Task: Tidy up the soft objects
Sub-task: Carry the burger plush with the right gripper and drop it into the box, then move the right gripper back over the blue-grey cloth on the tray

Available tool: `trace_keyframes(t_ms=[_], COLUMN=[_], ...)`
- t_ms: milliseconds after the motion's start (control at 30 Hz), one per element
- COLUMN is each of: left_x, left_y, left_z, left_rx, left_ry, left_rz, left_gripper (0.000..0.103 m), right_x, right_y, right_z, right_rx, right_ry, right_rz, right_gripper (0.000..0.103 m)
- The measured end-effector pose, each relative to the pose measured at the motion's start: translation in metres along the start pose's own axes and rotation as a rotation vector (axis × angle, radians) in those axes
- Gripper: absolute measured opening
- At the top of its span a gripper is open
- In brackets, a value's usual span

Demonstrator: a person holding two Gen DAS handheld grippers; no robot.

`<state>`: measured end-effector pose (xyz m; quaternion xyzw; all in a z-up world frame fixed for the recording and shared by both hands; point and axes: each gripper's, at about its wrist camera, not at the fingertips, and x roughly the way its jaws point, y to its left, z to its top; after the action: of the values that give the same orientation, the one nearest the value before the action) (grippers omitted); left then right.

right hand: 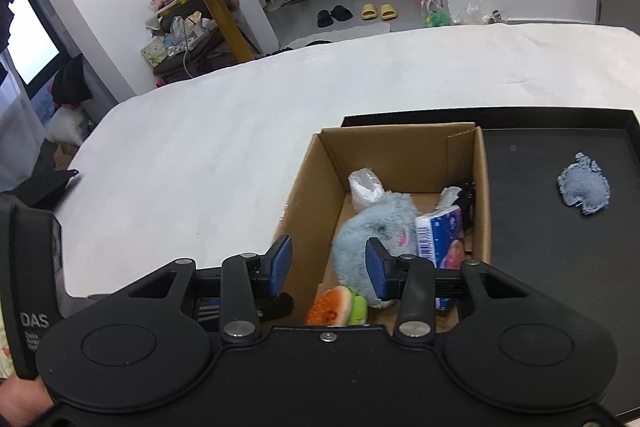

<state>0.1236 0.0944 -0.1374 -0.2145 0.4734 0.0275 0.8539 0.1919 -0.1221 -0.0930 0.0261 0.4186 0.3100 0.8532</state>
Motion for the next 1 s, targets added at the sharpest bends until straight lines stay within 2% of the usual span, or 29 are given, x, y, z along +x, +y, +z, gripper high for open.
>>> trace_keyframes(t_ms=[400, 533, 667, 900, 1000], left_x=[-0.002, -0.002, -0.002, 0.002, 0.006], left_y=[-0.005, -0.004, -0.003, -0.010, -0.015], left_z=[0.003, 0.005, 0.008, 0.013, 0.014], left_rx=[0.014, 0.013, -0.001, 0.006, 0.014], left_ry=[-0.009, -0.017, -0.028, -0.038, -0.040], left_rz=[0.030, 0.047, 0.063, 0.081, 0.095], left_gripper=[0.023, 0.037, 0.052, 0.067, 0.070], right_x=[-0.004, -0.009, -0.011, -0.014, -0.011], right_y=[-0.018, -0.030, -0.042, -0.071, -0.083], right_z=[0.000, 0.004, 0.007, 0.007, 0.004], right_rx=[-0.007, 0.002, 0.002, 0.029, 0.042], right_ry=[-0.013, -0.039, -0.063, -0.081, -0.088], right_rz=[-0.086, -0.121, -0.161, -0.231, -0.274], right_gripper=[0.042, 0.050, 0.052, 0.063, 0.076])
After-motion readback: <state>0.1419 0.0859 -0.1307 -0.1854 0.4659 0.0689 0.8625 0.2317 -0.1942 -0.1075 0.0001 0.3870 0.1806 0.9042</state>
